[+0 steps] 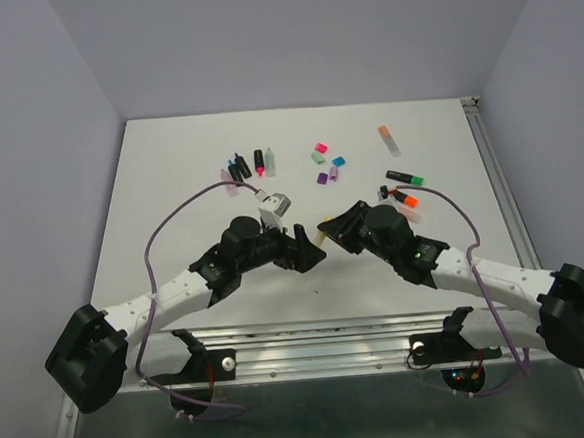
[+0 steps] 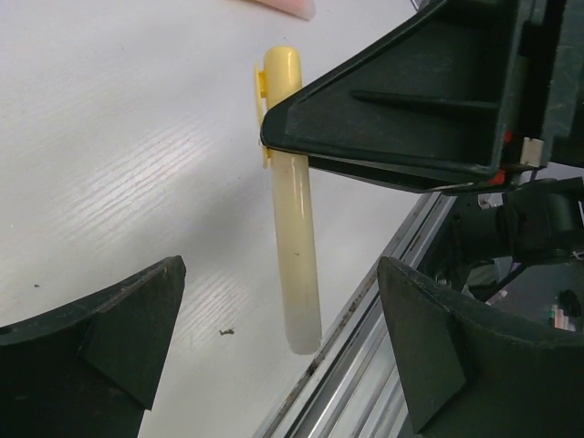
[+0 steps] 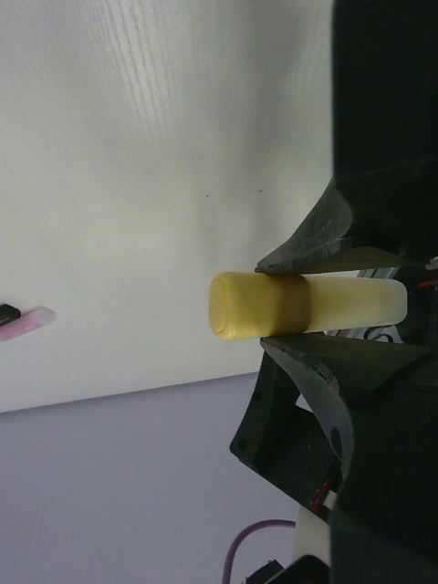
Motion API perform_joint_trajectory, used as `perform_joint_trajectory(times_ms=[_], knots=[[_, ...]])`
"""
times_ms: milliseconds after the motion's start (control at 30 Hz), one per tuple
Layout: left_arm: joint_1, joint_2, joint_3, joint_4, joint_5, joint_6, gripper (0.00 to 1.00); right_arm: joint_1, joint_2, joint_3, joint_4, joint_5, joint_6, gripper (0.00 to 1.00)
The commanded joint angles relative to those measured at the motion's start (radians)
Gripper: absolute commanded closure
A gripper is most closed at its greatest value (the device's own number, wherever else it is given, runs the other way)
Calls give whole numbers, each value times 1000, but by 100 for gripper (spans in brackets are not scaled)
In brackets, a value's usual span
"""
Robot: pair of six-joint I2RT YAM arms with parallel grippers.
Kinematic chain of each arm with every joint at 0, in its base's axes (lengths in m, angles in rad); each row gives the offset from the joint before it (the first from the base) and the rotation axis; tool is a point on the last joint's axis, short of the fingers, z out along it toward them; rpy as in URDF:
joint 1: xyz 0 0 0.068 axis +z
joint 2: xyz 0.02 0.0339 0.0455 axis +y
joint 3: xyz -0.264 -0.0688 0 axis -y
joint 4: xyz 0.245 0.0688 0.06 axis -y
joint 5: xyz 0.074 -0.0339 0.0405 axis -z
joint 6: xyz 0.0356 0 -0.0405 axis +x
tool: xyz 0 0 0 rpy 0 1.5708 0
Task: Open the pen caps
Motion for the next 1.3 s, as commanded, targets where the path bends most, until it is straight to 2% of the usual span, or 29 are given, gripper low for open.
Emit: perform_joint_trajectory(times_ms=[0, 167, 267, 367, 433, 600, 633, 667, 700, 800, 833, 900, 933, 1100, 1133, 1167, 1233, 1267], knots=[[-9, 30, 54, 64, 11, 33, 2, 11, -36, -28, 83, 12, 37, 99], [-28, 62, 71, 82, 5, 33, 4, 11, -33, -33, 83, -17, 20, 99], [-29, 79, 97, 83, -21, 39, 8, 13, -13, -30, 83, -24, 17, 99], [-35, 93, 117, 82, -14, 52, 21, 13, -5, -36, 108, -33, 29, 99], [-43, 105, 125, 79, -13, 46, 35, 13, -4, -40, 134, -40, 30, 99], [-81, 105, 129, 73, -46, 62, 36, 13, -14, -37, 178, -47, 30, 99], [-87, 110, 132, 68, -56, 61, 39, 13, -16, -36, 188, -59, 26, 99], [-88, 110, 135, 70, -59, 61, 44, 13, -14, -33, 186, -59, 21, 99], [-91, 115, 138, 64, -61, 61, 55, 13, -13, -27, 180, -70, 21, 99], [-97, 115, 155, 53, -69, 64, 72, 13, -13, -22, 165, -68, 14, 99], [-98, 116, 160, 47, -76, 62, 81, 13, -13, -22, 160, -68, 14, 99], [-103, 113, 171, 39, -82, 59, 91, 13, -11, -20, 146, -63, 7, 99], [-106, 112, 177, 30, -95, 53, 100, 14, -10, -17, 140, -63, 0, 99], [-120, 115, 184, 5, -139, 9, 100, 14, 21, -1, 128, -15, -29, 99], [-124, 113, 186, 1, -154, -13, 100, 13, 44, 4, 110, 65, -26, 99], [-135, 113, 183, -1, -168, -25, 100, 14, 56, 13, 96, 65, -22, 99], [-178, 92, 168, -12, -222, -53, 100, 13, 103, 67, 64, 229, 4, 99], [-195, 82, 163, -25, -242, -78, 100, 13, 126, 97, -5, 290, 21, 99]])
